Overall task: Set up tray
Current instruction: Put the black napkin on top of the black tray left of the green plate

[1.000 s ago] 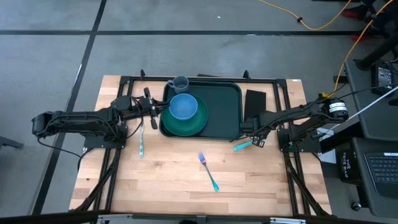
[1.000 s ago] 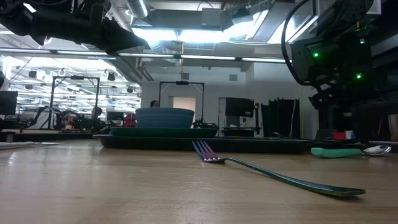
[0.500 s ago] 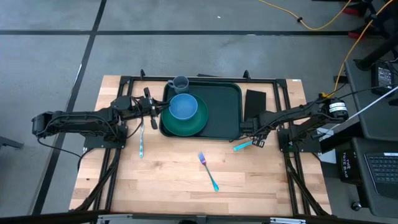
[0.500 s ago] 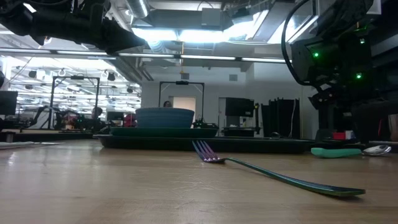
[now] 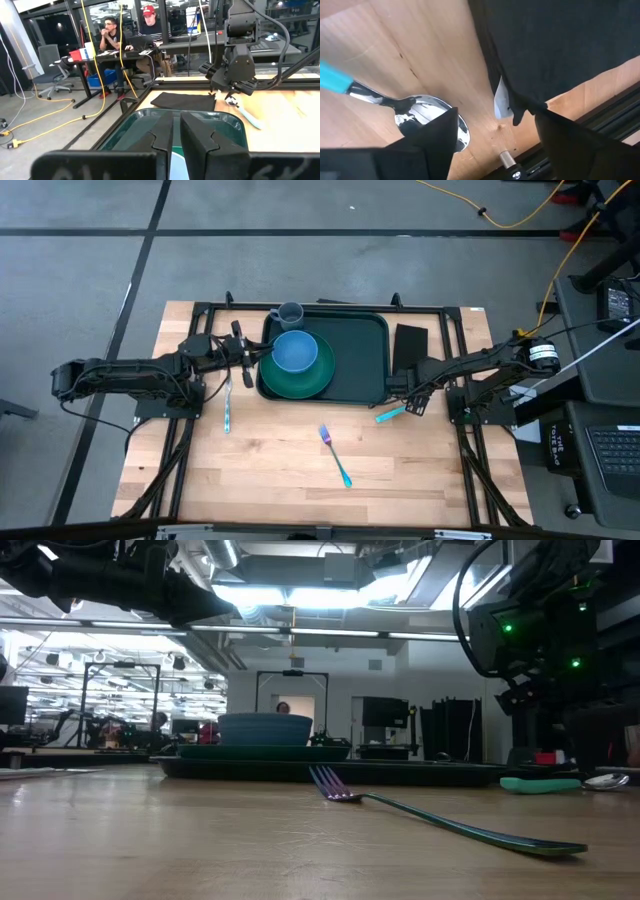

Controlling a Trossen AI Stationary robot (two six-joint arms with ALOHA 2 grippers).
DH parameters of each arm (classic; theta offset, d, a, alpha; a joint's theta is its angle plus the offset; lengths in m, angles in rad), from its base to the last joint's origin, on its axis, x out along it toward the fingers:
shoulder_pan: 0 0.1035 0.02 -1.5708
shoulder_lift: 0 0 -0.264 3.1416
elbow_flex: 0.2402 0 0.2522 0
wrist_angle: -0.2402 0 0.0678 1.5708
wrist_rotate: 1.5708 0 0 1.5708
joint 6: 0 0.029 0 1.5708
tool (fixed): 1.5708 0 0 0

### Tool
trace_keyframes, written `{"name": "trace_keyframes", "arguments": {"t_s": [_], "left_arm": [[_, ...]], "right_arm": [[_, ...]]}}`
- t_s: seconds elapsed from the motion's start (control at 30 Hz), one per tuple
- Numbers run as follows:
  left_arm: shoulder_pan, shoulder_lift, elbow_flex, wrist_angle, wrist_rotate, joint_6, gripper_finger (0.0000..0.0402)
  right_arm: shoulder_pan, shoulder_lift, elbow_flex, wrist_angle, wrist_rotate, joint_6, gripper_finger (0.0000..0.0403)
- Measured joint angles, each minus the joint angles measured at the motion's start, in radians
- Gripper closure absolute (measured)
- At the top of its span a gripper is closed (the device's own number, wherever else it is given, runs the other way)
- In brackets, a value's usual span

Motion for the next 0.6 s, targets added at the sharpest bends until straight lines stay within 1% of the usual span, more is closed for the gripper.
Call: {"name": "trace_keyframes", "arguments": {"t_s": [0.13, 0.6], "left_arm": [[0.0, 0.0, 0.0, 0.0, 0.0, 0.0, 0.0377], [0.0, 0.0, 0.0, 0.0, 0.0, 0.014, 0.0375]], "right_arm": [[0.0, 0.0, 0.0, 0.0, 0.0, -0.002, 0.0127], [0.0, 0.0, -0.008, 0.005, 0.027, 0.009, 0.0127]]}}
